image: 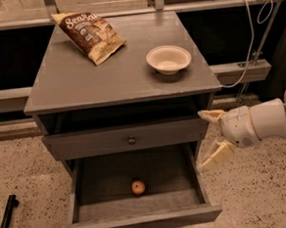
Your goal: Pick orange from middle drawer and place on counter
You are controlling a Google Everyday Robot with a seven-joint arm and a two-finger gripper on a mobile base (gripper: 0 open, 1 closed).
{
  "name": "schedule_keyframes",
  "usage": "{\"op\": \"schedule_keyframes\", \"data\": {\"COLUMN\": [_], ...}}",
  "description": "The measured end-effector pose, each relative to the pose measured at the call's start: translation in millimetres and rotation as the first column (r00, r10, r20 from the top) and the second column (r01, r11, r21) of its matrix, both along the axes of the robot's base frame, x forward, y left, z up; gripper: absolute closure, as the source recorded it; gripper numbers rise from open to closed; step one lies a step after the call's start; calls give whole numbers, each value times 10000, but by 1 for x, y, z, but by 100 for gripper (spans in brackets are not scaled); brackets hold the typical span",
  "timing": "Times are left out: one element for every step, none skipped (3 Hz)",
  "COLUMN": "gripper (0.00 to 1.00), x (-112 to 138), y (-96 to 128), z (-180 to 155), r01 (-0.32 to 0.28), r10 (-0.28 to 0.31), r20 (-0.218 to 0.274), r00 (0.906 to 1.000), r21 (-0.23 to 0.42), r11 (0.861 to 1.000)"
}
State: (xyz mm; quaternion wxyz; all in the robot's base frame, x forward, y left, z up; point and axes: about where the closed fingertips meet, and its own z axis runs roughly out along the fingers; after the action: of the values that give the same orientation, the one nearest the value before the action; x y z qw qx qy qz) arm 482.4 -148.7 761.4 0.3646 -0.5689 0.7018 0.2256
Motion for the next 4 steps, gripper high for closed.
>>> {"op": "schedule_keyframes", "data": {"gripper": [0, 0, 0, 0], "x": [8, 19, 21, 39], "y": [2, 3, 7, 3], "z": [-5, -18, -62, -106], "r01": [167, 469, 801, 327], "r10": [-185, -521, -967, -675], "r20": [288, 775, 1576, 3010], "r00": [9994, 9956, 9827, 9512], "r21": [615, 665, 1089, 1193], "r11": [9980, 9967, 9908, 9923]}}
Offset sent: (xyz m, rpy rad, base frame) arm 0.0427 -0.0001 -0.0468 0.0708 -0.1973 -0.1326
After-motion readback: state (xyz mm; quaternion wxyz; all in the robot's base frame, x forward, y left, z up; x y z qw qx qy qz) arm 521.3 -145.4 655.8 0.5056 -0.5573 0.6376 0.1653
